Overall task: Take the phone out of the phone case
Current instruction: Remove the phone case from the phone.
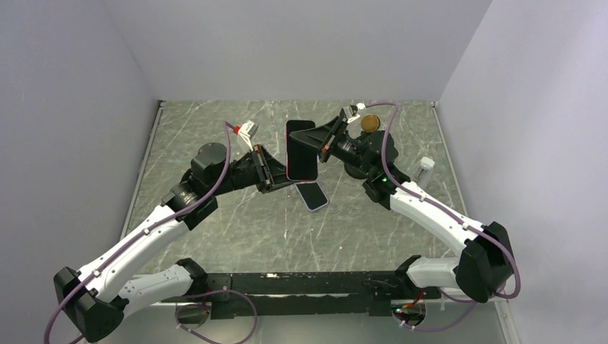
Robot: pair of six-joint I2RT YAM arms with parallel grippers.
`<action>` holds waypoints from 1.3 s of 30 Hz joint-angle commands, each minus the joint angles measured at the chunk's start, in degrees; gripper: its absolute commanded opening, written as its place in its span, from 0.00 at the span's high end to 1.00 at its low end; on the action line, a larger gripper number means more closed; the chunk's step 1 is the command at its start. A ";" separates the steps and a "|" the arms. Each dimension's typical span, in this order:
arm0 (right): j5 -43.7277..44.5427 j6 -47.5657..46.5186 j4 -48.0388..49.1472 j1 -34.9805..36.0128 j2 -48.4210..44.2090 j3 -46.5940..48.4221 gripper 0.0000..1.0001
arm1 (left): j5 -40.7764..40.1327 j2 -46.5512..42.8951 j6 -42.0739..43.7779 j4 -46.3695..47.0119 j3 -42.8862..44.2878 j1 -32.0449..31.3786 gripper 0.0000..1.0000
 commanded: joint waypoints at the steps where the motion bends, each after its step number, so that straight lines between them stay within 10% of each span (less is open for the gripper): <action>1: -5.20 1.87 2.09 5.91 -2.77 6.65 1.00 | -14.72 2.18 8.70 -6.56 -1.61 0.20 1.00; 13: -0.20 18.48 8.49 5.94 -0.78 7.45 1.00 | -45.97 1.30 34.10 -23.81 4.12 -1.11 1.00; 16: -1.40 13.72 4.55 5.50 -1.10 9.17 1.00 | -40.49 -0.14 34.32 -23.10 5.66 -0.99 1.00; 27: -3.10 -8.90 -17.40 -0.76 -5.19 10.10 1.00 | -10.19 -14.50 18.55 -17.09 -1.63 -0.54 0.06; 39: -4.36 -12.01 -18.65 -3.19 -3.10 8.70 1.00 | 3.11 -19.28 -5.09 -1.54 -3.64 -0.95 0.18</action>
